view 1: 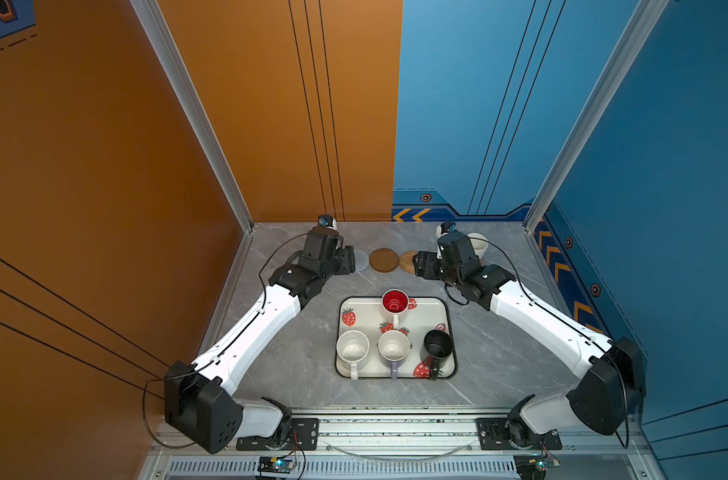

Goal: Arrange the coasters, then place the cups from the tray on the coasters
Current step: 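Raise the left gripper toward the tray while the right gripper moves over the red-lined mug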

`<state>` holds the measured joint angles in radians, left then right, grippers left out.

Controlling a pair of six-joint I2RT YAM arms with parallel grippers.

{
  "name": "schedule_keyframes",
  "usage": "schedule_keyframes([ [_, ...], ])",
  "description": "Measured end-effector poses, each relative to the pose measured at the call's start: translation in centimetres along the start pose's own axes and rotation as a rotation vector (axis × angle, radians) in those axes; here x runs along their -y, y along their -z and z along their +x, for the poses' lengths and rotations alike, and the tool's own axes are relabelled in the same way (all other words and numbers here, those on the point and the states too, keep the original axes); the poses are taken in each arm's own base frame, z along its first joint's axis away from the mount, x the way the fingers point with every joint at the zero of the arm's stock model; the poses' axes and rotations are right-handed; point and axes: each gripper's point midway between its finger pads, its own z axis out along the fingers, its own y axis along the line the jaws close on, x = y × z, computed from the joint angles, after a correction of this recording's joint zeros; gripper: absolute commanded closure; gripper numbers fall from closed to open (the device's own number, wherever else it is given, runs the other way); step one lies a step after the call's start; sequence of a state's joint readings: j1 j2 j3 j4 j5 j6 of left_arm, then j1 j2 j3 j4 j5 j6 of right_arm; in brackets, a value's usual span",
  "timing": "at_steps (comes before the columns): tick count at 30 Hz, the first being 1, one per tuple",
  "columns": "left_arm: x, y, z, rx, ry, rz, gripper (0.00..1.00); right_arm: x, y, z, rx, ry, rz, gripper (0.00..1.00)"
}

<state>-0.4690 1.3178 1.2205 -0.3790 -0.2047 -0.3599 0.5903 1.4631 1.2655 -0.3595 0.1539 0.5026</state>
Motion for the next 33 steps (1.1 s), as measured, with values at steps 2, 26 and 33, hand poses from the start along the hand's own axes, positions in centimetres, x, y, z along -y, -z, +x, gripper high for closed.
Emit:
schedule_keyframes([
  [2, 0.7, 1.1, 0.4, 0.021, -0.005, 0.027, 0.26, -0.5, 0.2, 0.2, -0.005, 0.008, -0.007, 0.20],
  [26, 1.2, 7.5, 5.3, 0.139, -0.011, 0.138, 0.21, -4.4, 2.9, 4.6, -0.127, 0.178, -0.037, 0.20],
  [33, 0.4, 8.4, 5.4, 0.181, -0.016, 0.132, 0.19, -4.7, 3.1, 6.5, -0.183, 0.208, -0.043, 0.20],
])
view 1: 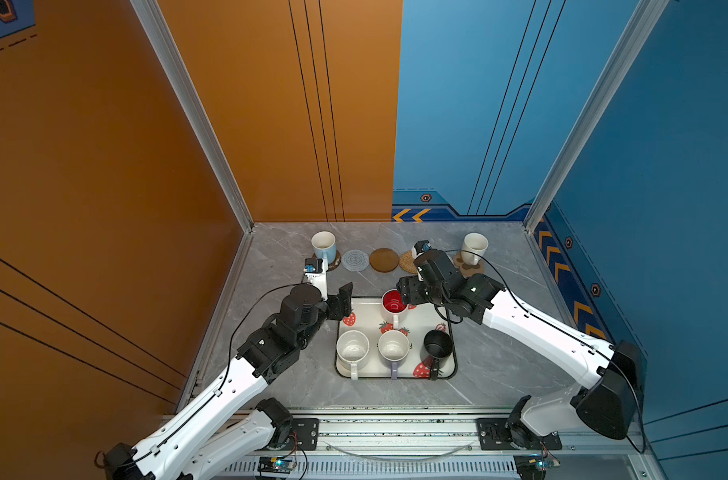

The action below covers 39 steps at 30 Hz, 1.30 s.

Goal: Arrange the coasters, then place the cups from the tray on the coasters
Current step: 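Raise the left gripper toward the tray while the right gripper moves over the red-lined mug, then lower the right gripper onto the red-lined white mug rim and grasp it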

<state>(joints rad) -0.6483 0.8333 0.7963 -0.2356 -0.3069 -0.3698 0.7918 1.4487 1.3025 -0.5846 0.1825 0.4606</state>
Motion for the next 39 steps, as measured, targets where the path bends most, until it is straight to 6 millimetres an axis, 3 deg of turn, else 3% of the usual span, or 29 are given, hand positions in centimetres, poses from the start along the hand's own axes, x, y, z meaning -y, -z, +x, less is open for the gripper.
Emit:
schedule_keyframes([
  [25, -0.9, 0.2, 0.2, 0.020, -0.032, -0.038, 0.15, -0.7, -3.8, 9.5, -0.264, 0.010, -0.035, 0.21],
  [39, -1.1, -0.1, 0.3, 0.018, -0.031, -0.045, 0.15, -1.8, -5.8, 9.6, -0.257, -0.034, -0.065, 0.21],
])
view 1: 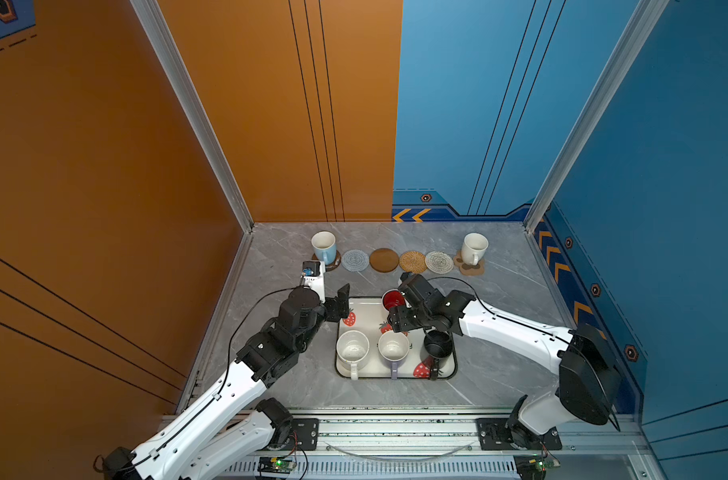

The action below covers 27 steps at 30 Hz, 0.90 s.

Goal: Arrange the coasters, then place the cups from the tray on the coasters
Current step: 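Lower the right gripper onto the red-lined white mug rim and grasp it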

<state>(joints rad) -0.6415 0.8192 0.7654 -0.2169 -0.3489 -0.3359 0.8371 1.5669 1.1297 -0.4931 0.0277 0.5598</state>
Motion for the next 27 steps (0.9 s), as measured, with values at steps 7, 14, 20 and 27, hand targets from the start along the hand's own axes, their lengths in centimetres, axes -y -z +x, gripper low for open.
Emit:
schedule_keyframes([
  [7, -0.2, -0.3, 0.3, -0.007, -0.001, -0.009, 0.15, 0.2, -1.1, 0.5, -0.022, -0.010, 0.014, 0.24],
  [14, -0.5, -0.5, 0.4, -0.010, -0.005, -0.013, 0.15, 0.3, -1.7, 0.4, -0.028, -0.026, 0.014, 0.28],
  [20, -0.5, -0.5, 0.4, -0.010, -0.004, -0.013, 0.15, 0.8, -2.9, 0.7, -0.051, -0.039, 0.024, 0.32],
  [27, -0.8, -0.6, 0.4, -0.011, -0.001, -0.021, 0.15, 1.0, -3.6, 0.9, -0.067, -0.045, 0.025, 0.37],
])
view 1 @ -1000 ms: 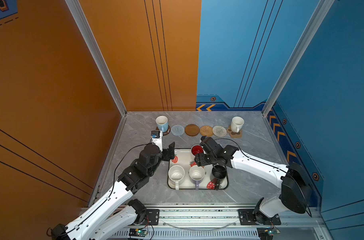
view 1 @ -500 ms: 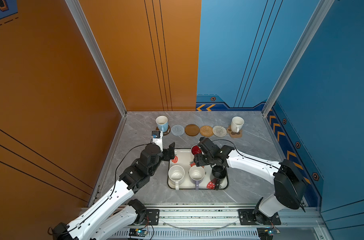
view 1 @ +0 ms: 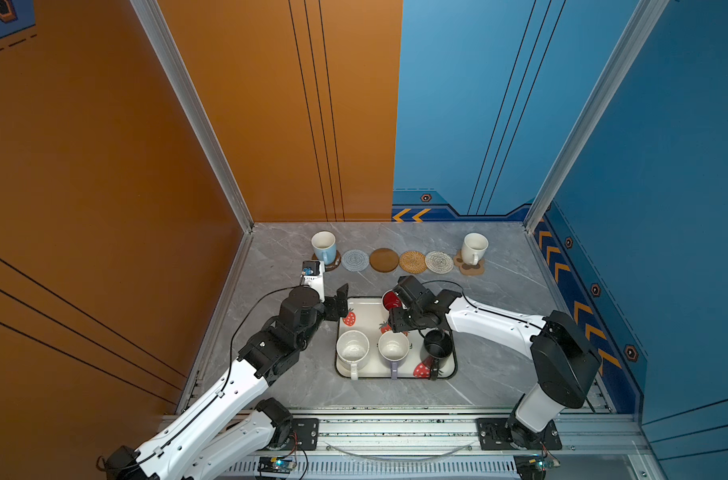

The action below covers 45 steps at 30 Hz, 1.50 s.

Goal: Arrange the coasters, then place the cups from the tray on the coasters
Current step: 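Lower the right gripper onto the red-lined white mug rim and grasp it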

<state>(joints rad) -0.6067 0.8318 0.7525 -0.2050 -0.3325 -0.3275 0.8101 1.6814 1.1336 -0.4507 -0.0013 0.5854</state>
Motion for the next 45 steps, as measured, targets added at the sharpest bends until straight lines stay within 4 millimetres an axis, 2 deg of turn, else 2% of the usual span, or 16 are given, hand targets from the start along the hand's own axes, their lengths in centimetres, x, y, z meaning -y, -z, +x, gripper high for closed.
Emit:
schedule_keyframes([
  [5, -0.2, -0.1, 0.0, -0.001, -0.001, -0.005, 0.15, -0.1, -0.5, -0.2, -0.002, -0.004, -0.002, 0.40],
  [6, -0.3, -0.1, 0.0, -0.002, -0.002, -0.007, 0.10, 0.0, -0.6, -0.2, -0.004, -0.005, -0.002, 0.41],
  [13, -0.5, -0.3, 0.5, -0.013, -0.008, -0.009, 0.10, 0.1, -1.4, -0.3, -0.019, -0.013, -0.001, 0.46],
  [21, -0.6, -0.3, 0.5, -0.013, -0.005, -0.008, 0.10, 0.4, -1.5, -0.9, -0.016, -0.026, -0.003, 0.52],
  [38, -0.7, -0.3, 0.5, -0.015, -0.003, -0.009, 0.10, 1.0, -1.4, -0.7, -0.038, 0.007, 0.027, 0.60],
  [45, -0.8, -0.4, 0.7, -0.019, -0.004, -0.011, 0.10, 1.5, -2.0, -0.4, -0.060, 0.020, 0.063, 0.65],
])
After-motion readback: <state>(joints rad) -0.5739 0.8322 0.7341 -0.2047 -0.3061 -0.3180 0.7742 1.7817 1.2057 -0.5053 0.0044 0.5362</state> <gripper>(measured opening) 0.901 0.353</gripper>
